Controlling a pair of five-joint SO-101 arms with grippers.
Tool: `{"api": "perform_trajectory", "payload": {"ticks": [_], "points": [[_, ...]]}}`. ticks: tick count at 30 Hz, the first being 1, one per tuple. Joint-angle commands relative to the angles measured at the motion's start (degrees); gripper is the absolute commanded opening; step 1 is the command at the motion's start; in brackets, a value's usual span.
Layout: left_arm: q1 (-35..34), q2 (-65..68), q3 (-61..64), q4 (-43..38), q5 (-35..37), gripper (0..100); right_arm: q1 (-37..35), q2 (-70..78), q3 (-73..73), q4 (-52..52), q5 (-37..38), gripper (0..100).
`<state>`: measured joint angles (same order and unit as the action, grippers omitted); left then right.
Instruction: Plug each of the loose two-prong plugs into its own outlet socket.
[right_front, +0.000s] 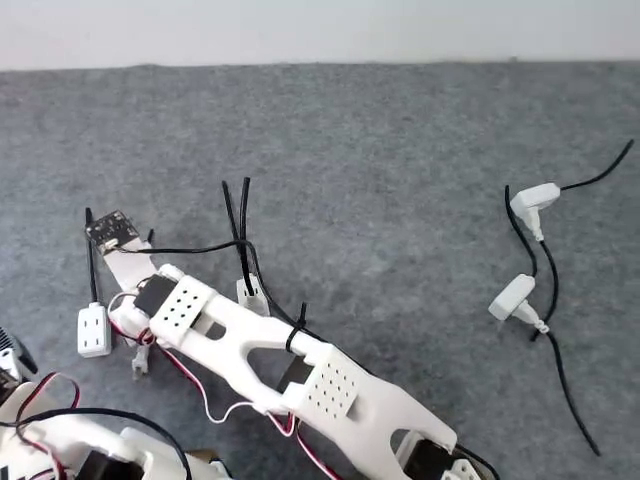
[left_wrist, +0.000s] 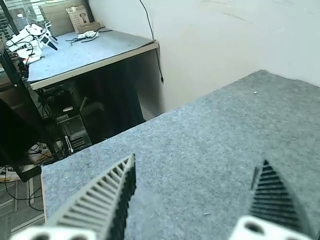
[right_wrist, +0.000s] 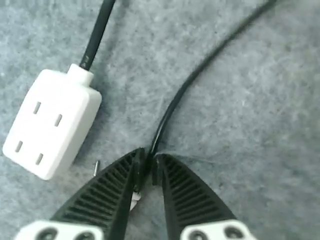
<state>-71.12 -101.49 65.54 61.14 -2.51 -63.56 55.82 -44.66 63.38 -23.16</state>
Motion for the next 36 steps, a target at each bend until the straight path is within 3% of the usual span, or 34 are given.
{"api": "perform_trajectory", "payload": {"ticks": [1,14,23,36], "points": [[0.26,0.35,-0.31,-0.09,-0.18,35,1.80,-4.26,-4.22,2.86,1.67,0.9],[4.48,0.35,2.07,-0.18,-0.53,35,5.76,-6.37,-4.66,6.46,2.02,0.9],[4.66,0.35,2.15,-0.18,-0.53,35,10.51,-14.02,-4.66,10.95,6.95,0.9],[9.58,0.35,3.74,0.09,-1.93,35,23.25,-38.55,-4.48,20.97,14.95,0.9]]}}
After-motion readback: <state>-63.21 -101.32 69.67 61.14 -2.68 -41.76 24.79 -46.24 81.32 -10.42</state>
